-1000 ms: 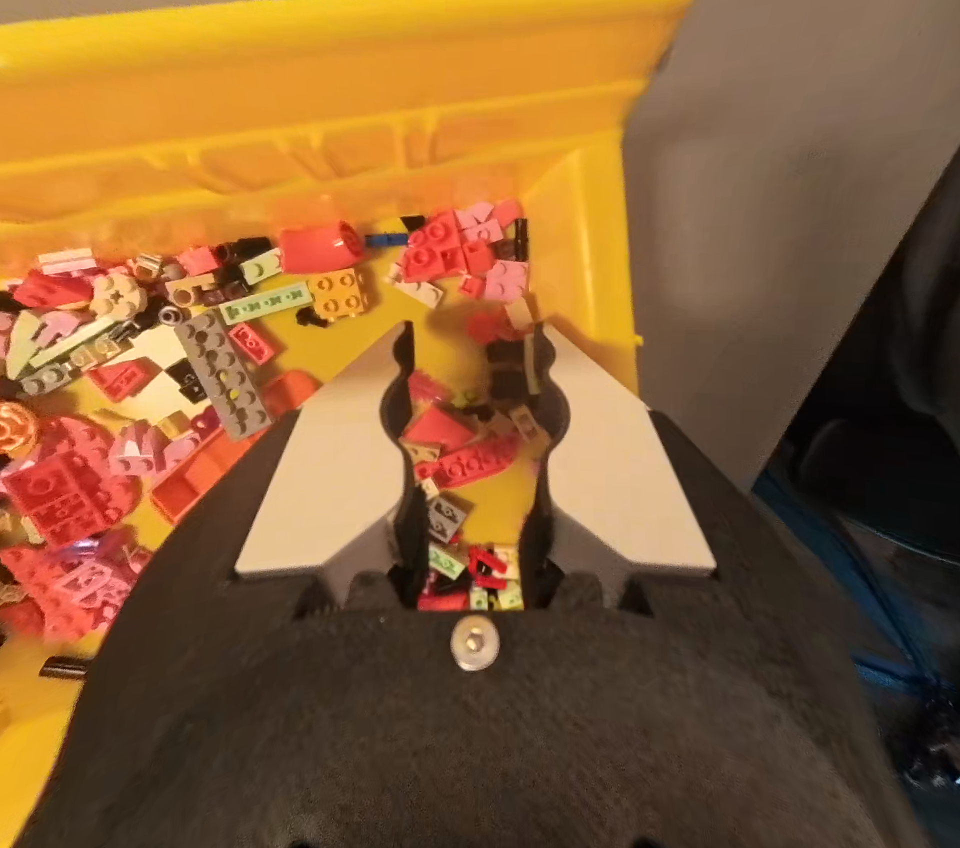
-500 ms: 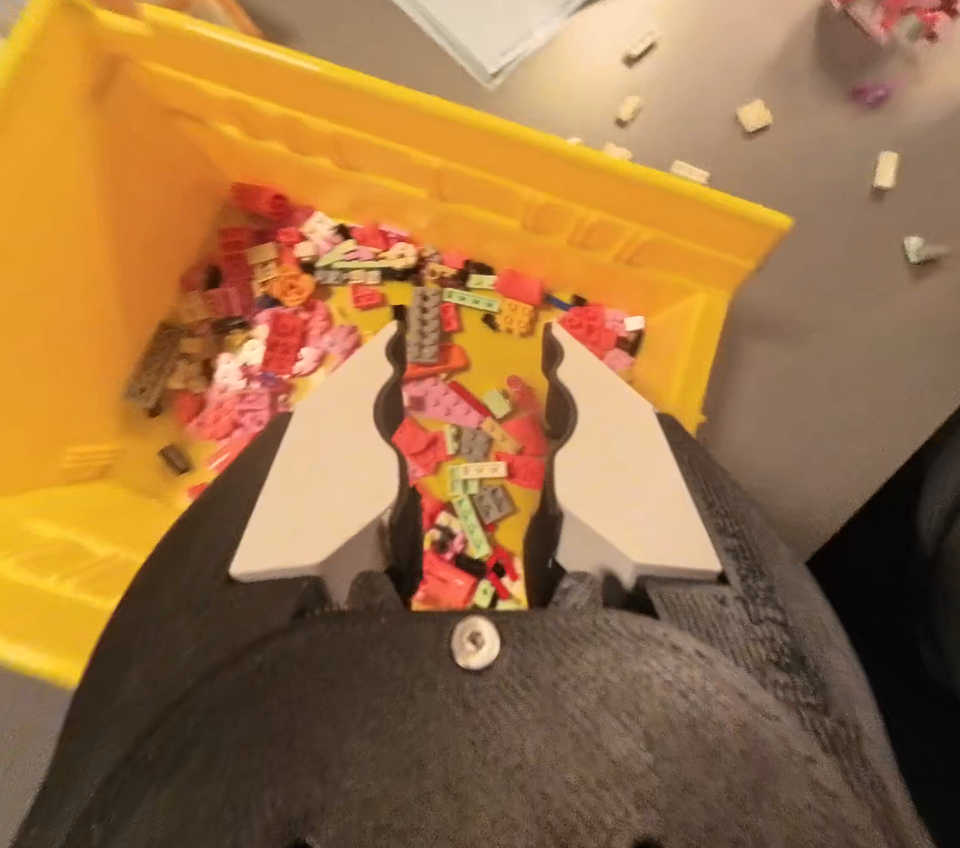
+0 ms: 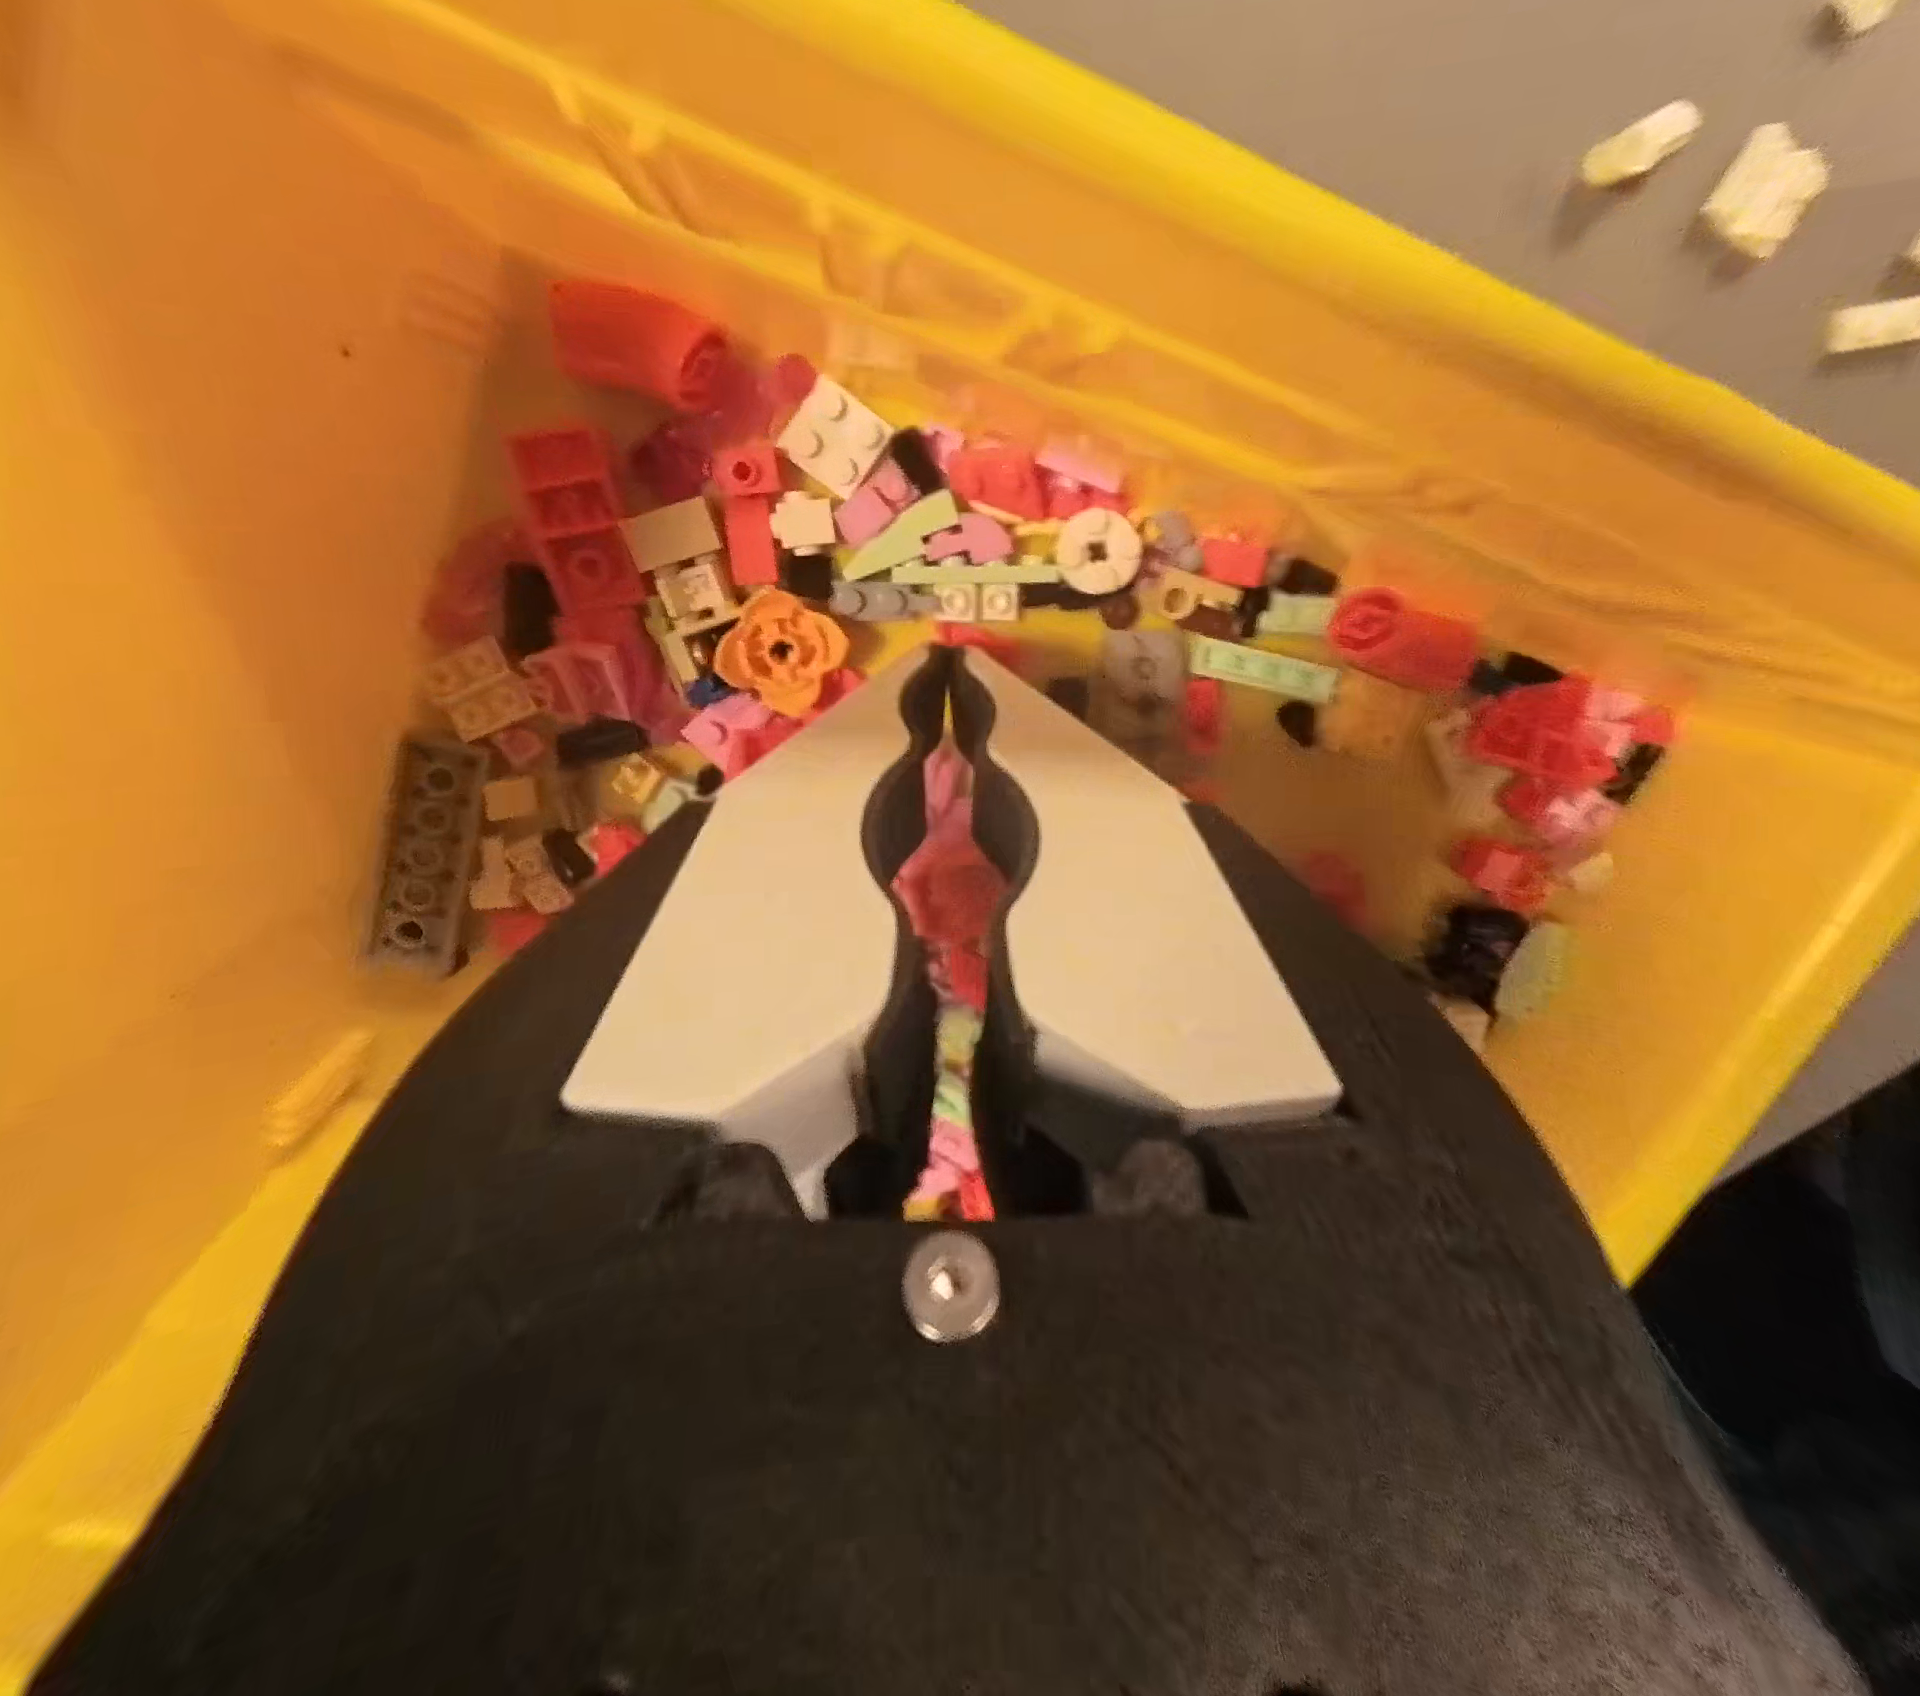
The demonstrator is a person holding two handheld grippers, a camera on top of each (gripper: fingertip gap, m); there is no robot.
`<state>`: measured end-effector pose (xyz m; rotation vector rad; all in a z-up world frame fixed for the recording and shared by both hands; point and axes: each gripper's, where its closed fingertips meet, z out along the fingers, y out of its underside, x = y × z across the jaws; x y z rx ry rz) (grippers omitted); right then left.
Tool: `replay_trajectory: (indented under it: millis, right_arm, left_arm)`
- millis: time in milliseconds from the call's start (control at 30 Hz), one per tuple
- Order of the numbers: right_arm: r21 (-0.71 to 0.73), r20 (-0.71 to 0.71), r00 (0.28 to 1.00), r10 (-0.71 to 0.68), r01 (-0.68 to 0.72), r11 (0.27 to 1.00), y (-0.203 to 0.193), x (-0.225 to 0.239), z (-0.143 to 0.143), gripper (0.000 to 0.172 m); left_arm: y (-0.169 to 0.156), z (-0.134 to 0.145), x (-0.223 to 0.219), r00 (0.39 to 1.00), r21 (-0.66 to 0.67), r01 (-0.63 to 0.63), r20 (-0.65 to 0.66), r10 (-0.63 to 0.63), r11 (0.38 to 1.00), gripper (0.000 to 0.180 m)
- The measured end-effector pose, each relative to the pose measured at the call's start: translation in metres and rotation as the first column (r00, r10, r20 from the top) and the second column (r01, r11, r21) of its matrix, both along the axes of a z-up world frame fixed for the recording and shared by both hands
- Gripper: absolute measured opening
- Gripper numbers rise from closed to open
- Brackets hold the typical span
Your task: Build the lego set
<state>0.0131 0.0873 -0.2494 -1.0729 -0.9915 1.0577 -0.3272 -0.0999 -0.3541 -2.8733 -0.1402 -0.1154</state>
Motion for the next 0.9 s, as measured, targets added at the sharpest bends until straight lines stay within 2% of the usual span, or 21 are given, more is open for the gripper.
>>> replay_trajectory:
  millis: [267,433,633,767,900]
  right_arm:
    - [-0.021,-0.018,1.0,0.01,-0.011,1.0,0.001,0.002,0.001,0.016]
    - [-0.038,-0.032,0.999,0.029,-0.03,0.999,0.0,0.002,0.002,0.016]
    - [-0.072,-0.05,0.998,0.048,-0.051,0.996,0.001,0.004,0.003,0.016]
    - [-0.073,-0.051,0.997,0.059,-0.062,0.995,0.0,0.003,0.003,0.016]
    - [-0.077,-0.052,0.997,0.063,-0.067,0.995,0.0,0.003,0.003,0.016]
  left_arm:
    - [0.012,-0.004,-0.01,0.996,-0.047,-0.084,0.028,0.086,0.995,0.023]
    - [0.012,-0.006,-0.012,0.995,-0.066,-0.088,0.033,0.091,0.994,0.021]
    - [-0.004,-0.01,-0.007,0.988,-0.146,-0.109,0.09,0.123,0.983,0.016]
    - [0.004,-0.002,-0.015,0.994,-0.071,-0.102,0.037,0.105,0.992,0.015]
    - [0.002,-0.004,-0.009,0.992,-0.102,-0.103,0.063,0.11,0.989,0.015]
